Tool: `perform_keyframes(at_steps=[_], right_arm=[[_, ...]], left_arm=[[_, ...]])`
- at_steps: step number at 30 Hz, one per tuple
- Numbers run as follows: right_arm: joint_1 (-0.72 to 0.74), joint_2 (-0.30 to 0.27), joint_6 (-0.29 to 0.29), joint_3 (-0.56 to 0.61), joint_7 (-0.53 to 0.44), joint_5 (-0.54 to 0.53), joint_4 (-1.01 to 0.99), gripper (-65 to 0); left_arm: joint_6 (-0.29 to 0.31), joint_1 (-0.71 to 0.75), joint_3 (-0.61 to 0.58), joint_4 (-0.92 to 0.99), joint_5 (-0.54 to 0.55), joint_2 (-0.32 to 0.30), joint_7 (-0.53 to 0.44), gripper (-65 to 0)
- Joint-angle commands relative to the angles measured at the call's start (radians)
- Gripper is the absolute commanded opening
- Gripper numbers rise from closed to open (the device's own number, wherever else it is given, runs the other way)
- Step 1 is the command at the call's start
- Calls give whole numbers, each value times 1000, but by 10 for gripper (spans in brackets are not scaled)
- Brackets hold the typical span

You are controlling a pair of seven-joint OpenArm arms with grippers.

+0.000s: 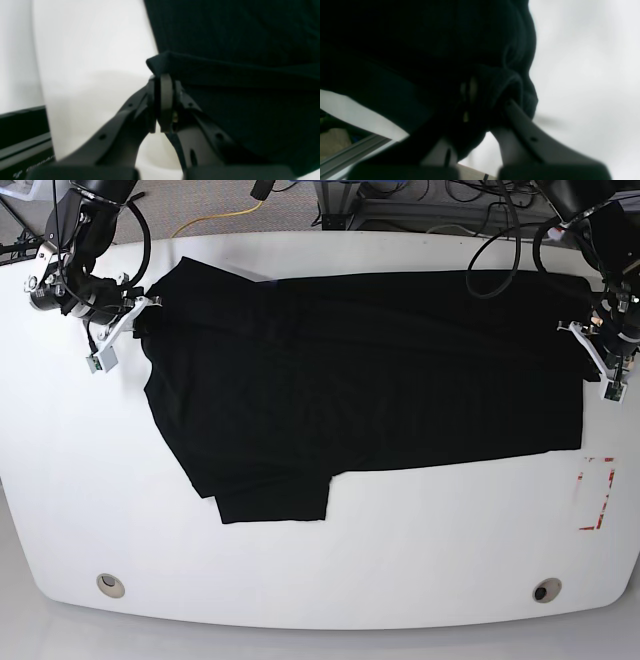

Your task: Fold the T-shirt properly

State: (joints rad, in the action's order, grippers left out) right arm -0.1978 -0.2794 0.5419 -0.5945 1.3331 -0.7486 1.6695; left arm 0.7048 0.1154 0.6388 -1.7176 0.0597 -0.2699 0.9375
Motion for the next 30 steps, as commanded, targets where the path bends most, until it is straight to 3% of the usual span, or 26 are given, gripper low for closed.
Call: perform_keyframes(at_steps=[1,10,18,20,22,24,25,27,30], right_arm=[[24,-17,-1,-8,-11,-39,17,-644],[139,24,-3,-6,-13,-33,-15,-644],[252,16,-3,-9,-17,10,-179,-623],[265,15,-3,-11,-17,10,-194,-539],[266,13,-3,-12,-17,8,-194,-433],[263,1,-3,-14,-13,-10,-184,-243],[257,-2,-3,-14,-13,-27,-173,-190],[229,-5,-3,-17,-13,-85,-147,-101],[179,-7,-3,-45,-13,-171,-119,-90]], left_arm=[[-7,-24,-3,9,-4,-30,-16,-650],[-7,-55,-7,58,-25,-38,-18,-650],[-7,-79,-46,121,-80,-42,-71,-650],[-7,-81,-47,140,-80,-44,-84,-637],[-7,-87,-47,144,-80,-44,-84,-571],[-7,-110,-47,147,-80,-42,-82,-461],[-7,-112,-46,147,-80,-42,-82,-429],[-7,-118,-46,152,-80,-42,-82,-390],[-7,-125,-46,152,-79,-42,-82,-387]])
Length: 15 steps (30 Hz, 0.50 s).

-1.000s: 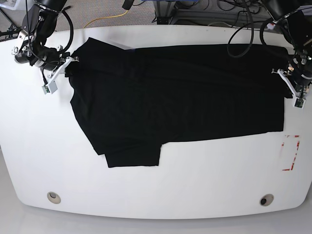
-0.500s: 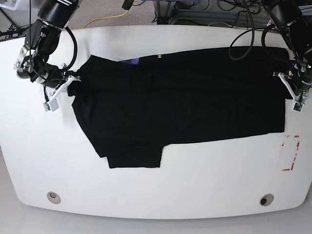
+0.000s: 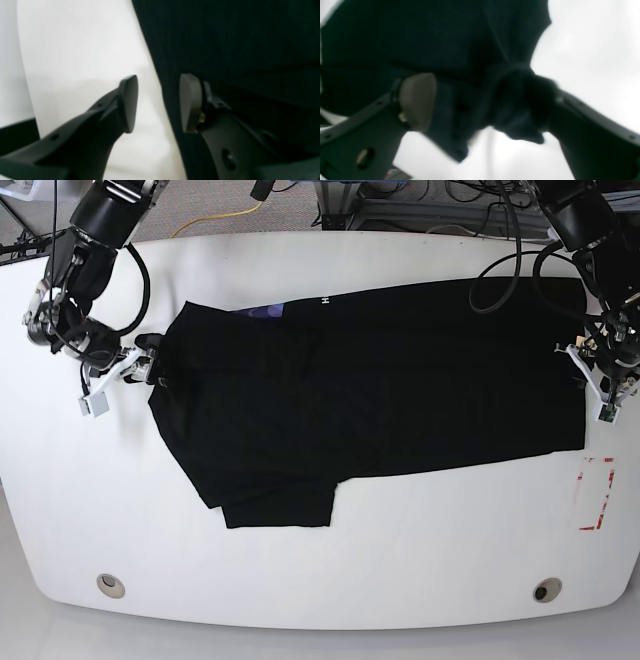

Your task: Fold the T-shirt properly

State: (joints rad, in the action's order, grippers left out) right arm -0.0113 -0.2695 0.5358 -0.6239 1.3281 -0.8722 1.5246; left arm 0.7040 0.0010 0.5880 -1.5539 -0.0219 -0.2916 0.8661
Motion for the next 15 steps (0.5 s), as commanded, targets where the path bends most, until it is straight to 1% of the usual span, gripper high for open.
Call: perform_keyframes(at_steps=[1,4,6,7,10,15], right_arm=[[-25,-17,4,-24,-8,-71,32,-92],[-83,-15,8,-43,-8,-121,35,-120],[-125,-14,14,-55,-8,-149,44,-154],[-151,-14,14,-57,-8,-166,63,-176],[-209,-7,14,-52,-8,-200,141,-208],[-272,9,14,-60,-8,-187,319,-212]], left_arm=[[-6,-12,5,-12,4,-21,-11,-387],[-6,-19,5,-13,6,-19,-11,-387],[-6,-22,5,-13,7,-21,-11,-387],[-6,-28,5,-16,7,-21,-11,-387],[-6,-29,5,-20,9,-21,-11,-387],[-6,-29,8,-26,9,-21,-14,-387]])
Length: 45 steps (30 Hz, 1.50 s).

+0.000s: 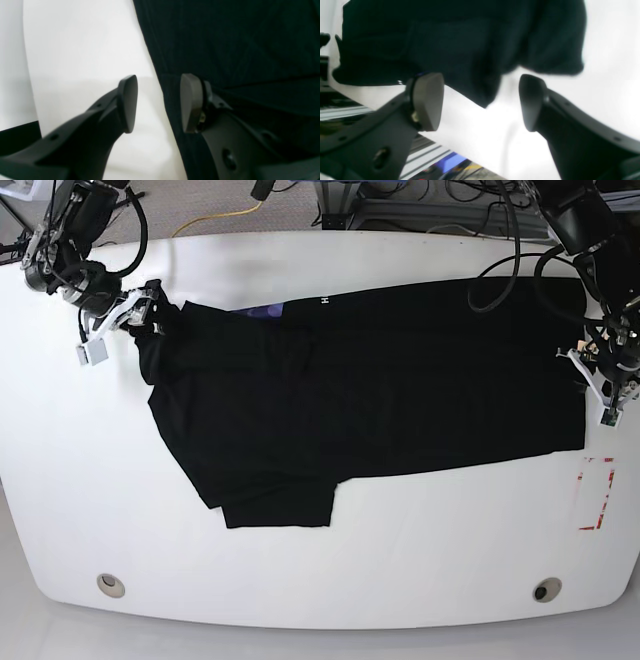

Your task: Fold the T-shirt properly

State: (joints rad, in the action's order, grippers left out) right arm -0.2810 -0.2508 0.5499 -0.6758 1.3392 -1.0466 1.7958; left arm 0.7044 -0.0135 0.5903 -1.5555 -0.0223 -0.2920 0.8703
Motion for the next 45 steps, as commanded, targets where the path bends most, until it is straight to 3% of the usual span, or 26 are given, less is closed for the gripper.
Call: perform_keyframes(at_steps=[1,5,9,14,20,27,31,35,42,45], right_arm=[[-7,-8,0,-8,-19,-10,75,-212],[-5,-6,8,0,-19,-7,100,-212],[32,1,48,49,-19,-5,14,-214],[93,1,48,112,-23,-2,-78,-217],[156,5,55,115,-25,139,-104,-219],[165,3,55,118,-25,148,-107,-219],[162,6,52,176,-25,148,-107,-219],[159,41,48,193,-43,151,-107,-219],[167,46,46,198,-68,151,-164,-222],[167,46,46,198,-79,151,-189,-258]], left_arm=[[-6,-15,6,-26,9,-20,-18,-387],[-6,-15,6,-26,9,-20,-18,-387],[-6,-10,6,-26,9,-16,-18,-387],[-6,-9,4,-26,9,-16,-18,-387],[-6,-7,4,-26,9,-16,-18,-387],[-6,-7,7,-24,9,-16,-18,-387],[-6,-7,7,-23,9,-14,-18,-387],[-6,-7,7,-23,9,-14,-18,-387],[-6,-7,7,-24,9,-14,-18,-387],[-6,-7,7,-21,9,-16,-18,-387]])
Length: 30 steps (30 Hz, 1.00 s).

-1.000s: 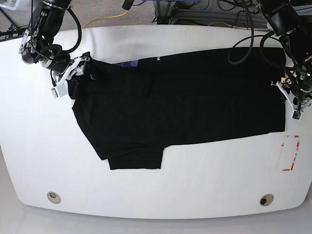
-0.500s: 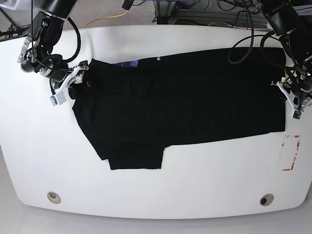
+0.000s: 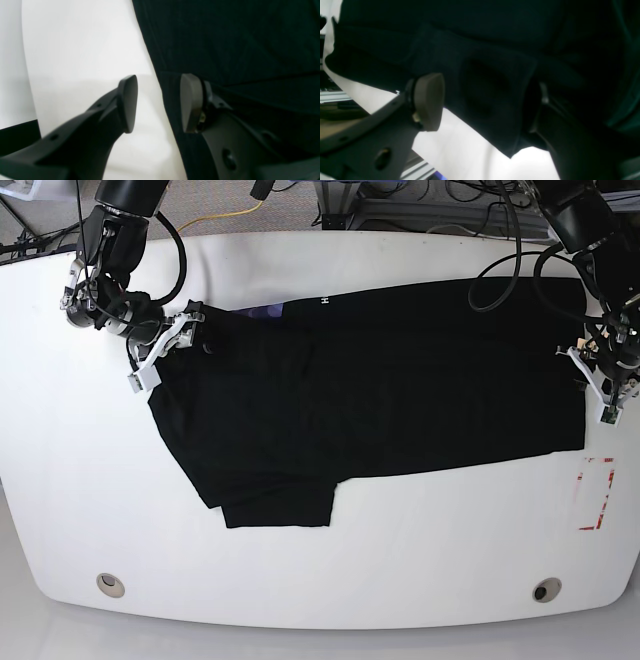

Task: Fold the T-shirt properly
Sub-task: 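Open the right gripper and move it along the shirt edge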

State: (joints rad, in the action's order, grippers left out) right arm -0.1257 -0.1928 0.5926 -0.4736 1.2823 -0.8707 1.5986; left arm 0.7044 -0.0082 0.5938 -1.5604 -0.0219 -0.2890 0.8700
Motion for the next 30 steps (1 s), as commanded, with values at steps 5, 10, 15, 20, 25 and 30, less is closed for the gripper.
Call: perform_keyframes(at_steps=[5,10,15,20,25,30], right_arm=[[13,-12,11,-3,-33,-25,-22,-503],[13,-12,11,-3,-42,-31,13,-650],[24,-12,13,-7,-45,-31,101,-650],[90,-14,13,-7,-45,-31,115,-650],[206,-18,13,8,-45,-28,70,-650],[309,-41,13,63,-48,-26,-59,-650]], left_arm=[[-6,-13,4,-16,9,-20,-18,-387],[-6,-13,2,-13,9,-19,-18,-387],[-6,-13,2,-13,9,-19,-18,-387],[-6,-11,2,-13,6,-19,-18,-387],[-6,-2,2,-19,3,-19,-16,-387],[-6,20,1,-19,4,-19,-18,-387]])
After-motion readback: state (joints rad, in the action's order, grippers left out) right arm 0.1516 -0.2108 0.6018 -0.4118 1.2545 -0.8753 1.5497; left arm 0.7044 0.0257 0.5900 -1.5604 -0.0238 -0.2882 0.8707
